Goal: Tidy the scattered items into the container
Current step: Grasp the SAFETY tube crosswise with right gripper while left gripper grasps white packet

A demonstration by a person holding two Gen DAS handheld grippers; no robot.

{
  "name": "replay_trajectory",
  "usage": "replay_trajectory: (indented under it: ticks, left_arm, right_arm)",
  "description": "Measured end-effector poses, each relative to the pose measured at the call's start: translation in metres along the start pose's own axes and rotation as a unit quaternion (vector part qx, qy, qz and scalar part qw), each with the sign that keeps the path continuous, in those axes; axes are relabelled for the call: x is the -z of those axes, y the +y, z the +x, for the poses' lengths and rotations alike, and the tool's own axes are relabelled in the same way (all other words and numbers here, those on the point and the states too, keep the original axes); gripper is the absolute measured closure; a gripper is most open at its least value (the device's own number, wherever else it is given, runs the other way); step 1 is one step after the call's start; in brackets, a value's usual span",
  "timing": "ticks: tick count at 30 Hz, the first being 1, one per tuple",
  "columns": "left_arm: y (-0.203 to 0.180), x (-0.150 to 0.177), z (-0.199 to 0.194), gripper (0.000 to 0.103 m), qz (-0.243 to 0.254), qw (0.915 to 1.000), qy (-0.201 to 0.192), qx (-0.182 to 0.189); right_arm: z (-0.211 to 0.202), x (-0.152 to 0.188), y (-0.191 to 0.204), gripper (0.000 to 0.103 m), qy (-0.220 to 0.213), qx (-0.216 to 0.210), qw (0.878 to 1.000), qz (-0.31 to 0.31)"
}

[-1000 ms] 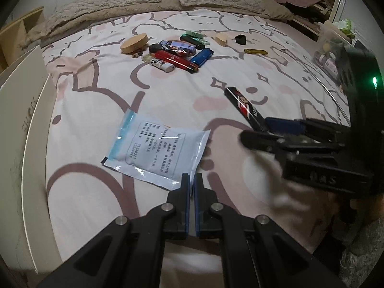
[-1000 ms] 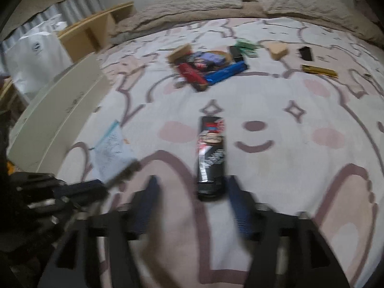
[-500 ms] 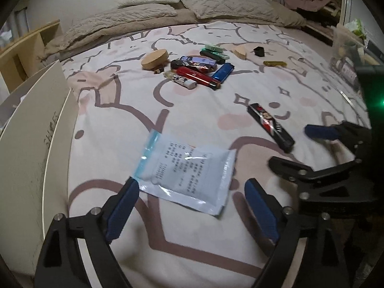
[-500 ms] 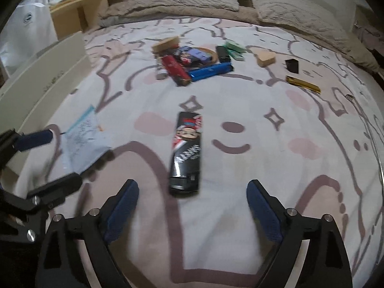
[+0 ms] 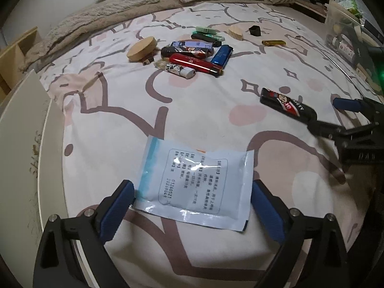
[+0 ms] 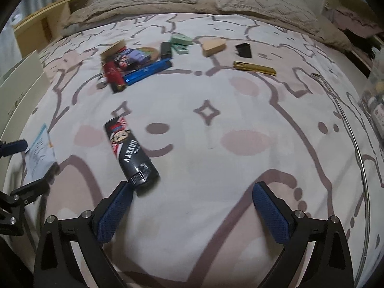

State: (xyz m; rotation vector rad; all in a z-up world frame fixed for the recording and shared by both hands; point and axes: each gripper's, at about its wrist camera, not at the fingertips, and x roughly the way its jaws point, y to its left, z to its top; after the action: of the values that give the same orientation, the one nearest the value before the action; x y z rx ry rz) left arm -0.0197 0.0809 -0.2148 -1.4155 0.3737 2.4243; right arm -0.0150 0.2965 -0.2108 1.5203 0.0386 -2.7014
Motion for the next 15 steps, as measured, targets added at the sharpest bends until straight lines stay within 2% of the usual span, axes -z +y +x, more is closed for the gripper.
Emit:
replay_trajectory:
  ticks: [5, 8, 15]
  left_arm:
    - [0.01, -0.005, 0.006, 0.005, -0.004, 0.9997, 0.011, 0.02]
    - [0.013, -0.008, 0.011, 0.0, 0.001, 0.9996, 0.018, 0.024]
    - [0.023, -0.012, 0.021, 0.0, -0.016, 0.9985, 0.02, 0.049]
  right_arm:
    - [0.003, -0.005, -0.016, 0.003, 0.002, 0.006, 1.0, 0.019]
    - [0.007, -0.01, -0.028, 0.003, 0.003, 0.014, 1.0, 0.025]
    - [0.014, -0.019, -0.044, 0.003, 0.002, 0.014, 0.999, 0.033]
